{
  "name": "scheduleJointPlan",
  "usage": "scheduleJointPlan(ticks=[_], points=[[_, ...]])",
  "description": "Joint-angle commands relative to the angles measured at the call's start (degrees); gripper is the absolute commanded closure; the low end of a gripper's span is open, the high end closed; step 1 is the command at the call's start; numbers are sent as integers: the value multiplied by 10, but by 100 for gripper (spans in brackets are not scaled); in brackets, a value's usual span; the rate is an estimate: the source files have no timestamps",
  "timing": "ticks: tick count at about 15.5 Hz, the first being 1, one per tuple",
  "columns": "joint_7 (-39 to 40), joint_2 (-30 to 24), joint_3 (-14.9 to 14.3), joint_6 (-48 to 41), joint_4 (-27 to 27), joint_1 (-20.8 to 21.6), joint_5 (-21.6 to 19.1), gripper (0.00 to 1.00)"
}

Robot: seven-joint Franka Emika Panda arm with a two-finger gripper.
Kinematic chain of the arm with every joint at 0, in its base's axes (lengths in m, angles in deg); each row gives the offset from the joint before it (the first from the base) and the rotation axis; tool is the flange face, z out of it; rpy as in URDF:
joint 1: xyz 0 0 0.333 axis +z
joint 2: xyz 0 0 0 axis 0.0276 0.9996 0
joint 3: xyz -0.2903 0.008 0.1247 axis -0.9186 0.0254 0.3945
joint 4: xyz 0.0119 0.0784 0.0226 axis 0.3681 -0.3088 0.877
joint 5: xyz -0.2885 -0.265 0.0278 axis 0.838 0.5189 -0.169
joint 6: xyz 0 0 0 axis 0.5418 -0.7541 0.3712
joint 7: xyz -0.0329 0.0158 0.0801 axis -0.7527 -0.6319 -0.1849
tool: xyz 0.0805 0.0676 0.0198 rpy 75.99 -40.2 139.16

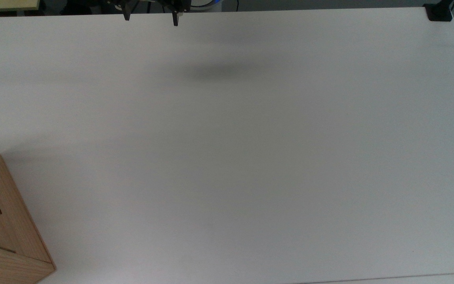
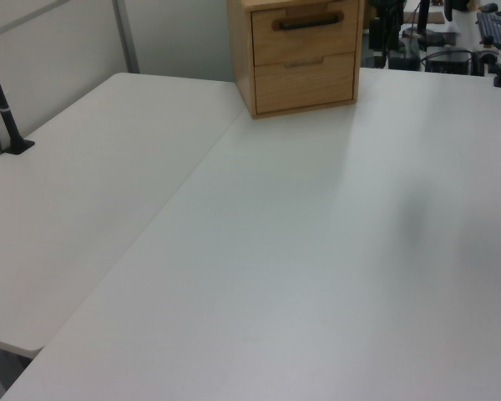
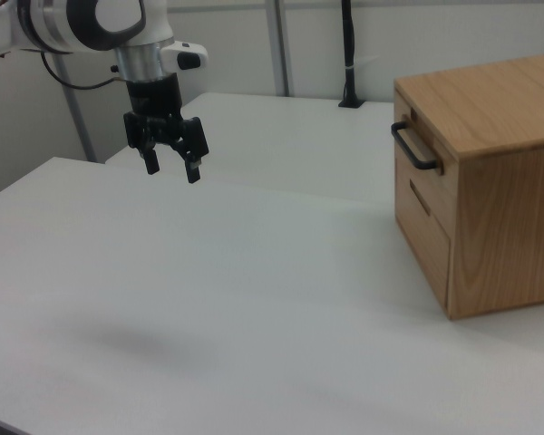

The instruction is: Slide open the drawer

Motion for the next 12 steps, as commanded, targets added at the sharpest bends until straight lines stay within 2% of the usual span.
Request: scheduleJointPlan(ticks=[1,12], points=[[-10,-3,-4,-1,3,4,-31,0],[-10,0,-4,34,1,2,-35,0]])
